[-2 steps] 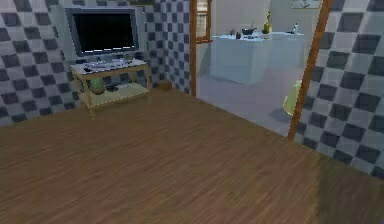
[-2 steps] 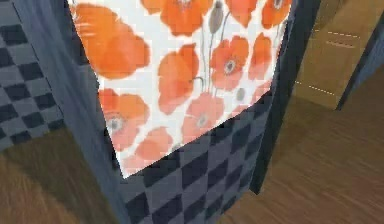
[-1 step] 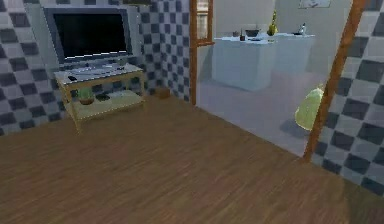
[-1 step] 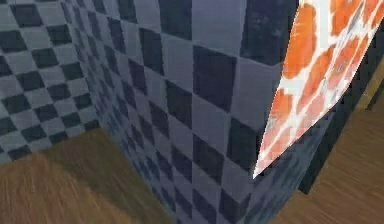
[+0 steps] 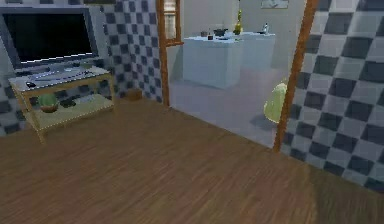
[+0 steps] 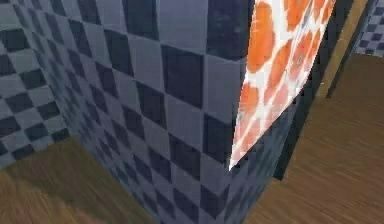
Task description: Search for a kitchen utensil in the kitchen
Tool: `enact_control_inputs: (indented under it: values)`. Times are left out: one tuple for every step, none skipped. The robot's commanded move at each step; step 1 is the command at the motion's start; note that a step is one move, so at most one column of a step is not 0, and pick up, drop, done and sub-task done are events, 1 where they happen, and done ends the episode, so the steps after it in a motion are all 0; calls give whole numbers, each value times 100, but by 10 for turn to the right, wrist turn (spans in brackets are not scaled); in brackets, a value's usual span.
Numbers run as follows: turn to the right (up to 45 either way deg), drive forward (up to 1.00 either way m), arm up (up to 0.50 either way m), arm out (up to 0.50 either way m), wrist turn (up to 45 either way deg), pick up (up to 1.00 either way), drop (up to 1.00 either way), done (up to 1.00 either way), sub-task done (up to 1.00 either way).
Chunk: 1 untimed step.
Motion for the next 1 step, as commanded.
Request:
enact_control_inputs:
  values:
    - [0, 100, 0, 0, 0, 0, 0, 0, 0]
